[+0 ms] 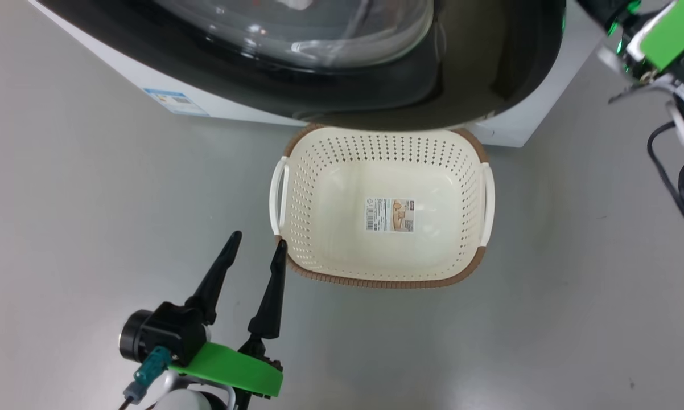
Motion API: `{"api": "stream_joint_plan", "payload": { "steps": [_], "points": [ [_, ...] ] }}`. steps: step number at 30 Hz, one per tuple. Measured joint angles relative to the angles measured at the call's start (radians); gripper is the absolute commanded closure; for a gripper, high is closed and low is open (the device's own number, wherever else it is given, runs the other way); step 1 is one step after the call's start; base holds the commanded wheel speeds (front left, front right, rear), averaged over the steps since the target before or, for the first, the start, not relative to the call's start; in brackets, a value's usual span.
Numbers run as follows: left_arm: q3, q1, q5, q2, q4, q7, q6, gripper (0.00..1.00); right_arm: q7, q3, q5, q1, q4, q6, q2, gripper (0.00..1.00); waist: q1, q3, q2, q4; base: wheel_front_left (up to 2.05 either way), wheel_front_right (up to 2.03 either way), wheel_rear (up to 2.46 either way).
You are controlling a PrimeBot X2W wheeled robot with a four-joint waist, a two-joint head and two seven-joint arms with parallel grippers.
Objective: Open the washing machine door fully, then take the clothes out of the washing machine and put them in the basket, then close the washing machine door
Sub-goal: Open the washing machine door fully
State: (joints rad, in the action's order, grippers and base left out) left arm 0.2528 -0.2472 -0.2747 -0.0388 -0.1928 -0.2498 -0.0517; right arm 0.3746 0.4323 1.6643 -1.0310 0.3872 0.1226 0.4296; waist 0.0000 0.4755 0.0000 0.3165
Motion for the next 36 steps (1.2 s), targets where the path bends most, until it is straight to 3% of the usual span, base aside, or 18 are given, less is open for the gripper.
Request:
{"api": "stream_joint_plan", "payload": {
  "steps": [5,12,36],
  "points": [
    [-0.005,0.002,0.000,0.000,-0.005,0.000,0.003,0.00,0.034,-0.001,-0.002,0.063,-0.030,0.000,-0.006,1.00,0.0000,-0.031,0.0000,-0.006,0.00,0.00,0.00],
    [-0.023,0.005,0.009,0.000,-0.010,0.000,0.004,0.00,0.100,0.030,-0.010,0.147,-0.067,0.000,-0.064,1.00,0.0000,-0.081,0.0000,-0.029,0.00,0.00,0.00],
    [-0.051,0.050,0.029,-0.001,-0.013,0.000,-0.002,0.00,0.185,0.028,-0.037,0.294,-0.132,0.000,-0.132,1.00,0.0000,-0.164,0.0000,-0.067,0.00,0.00,0.00]
  ]
}}
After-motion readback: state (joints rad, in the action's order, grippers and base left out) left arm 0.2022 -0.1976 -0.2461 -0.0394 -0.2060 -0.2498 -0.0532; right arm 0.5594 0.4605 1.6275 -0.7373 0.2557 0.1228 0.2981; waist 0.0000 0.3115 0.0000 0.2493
